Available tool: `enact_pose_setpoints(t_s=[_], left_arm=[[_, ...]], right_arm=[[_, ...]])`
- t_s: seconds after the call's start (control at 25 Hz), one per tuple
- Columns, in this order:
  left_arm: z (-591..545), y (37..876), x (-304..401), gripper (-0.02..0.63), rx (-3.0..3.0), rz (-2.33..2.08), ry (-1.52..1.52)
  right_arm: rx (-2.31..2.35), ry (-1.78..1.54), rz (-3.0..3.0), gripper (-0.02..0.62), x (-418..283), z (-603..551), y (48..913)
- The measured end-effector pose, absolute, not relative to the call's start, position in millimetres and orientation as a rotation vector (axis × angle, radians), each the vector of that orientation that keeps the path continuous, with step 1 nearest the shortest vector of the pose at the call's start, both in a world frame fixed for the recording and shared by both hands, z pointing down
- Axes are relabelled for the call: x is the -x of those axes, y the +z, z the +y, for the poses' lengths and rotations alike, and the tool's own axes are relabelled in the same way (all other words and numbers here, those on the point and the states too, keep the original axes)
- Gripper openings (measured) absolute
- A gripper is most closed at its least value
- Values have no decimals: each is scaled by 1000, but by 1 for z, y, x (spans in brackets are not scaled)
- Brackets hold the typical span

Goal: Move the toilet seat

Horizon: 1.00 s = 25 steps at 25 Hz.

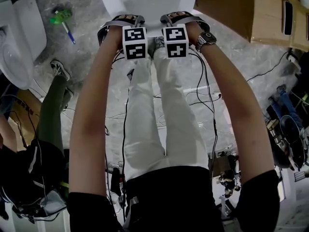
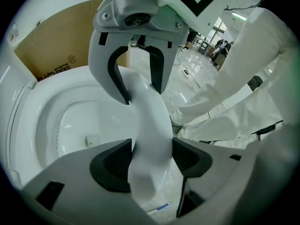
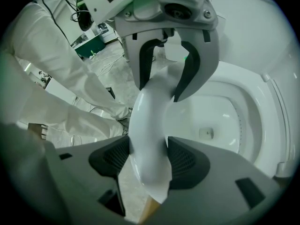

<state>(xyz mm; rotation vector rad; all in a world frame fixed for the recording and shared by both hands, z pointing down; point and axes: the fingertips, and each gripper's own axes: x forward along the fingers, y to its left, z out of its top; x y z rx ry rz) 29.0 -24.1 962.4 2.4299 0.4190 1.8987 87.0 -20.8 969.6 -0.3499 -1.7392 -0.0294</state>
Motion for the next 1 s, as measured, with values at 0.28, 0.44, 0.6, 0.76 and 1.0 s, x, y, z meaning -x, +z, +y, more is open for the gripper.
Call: enact_pose_setpoints(t_s=[0.28, 0.44, 0.6, 0.76, 1.0], left_arm=[[-21, 948, -20, 273, -2418, 438, 1887], [-24, 936, -22, 268, -2416, 432, 1897], [-24, 922, -22, 264, -2414, 429, 1896], [-25, 910, -21, 258, -2419, 426, 1908], [-29, 894, -22, 247, -2419, 410, 1909]], right_arm=[[340, -26, -1757, 259, -77, -19, 954], [323, -48, -1765, 258, -79, -23, 941], [313, -62, -1778, 253, -81, -22, 927], [287, -72, -1790, 250, -81, -23, 916], [227, -90, -1806, 244, -83, -27, 899]])
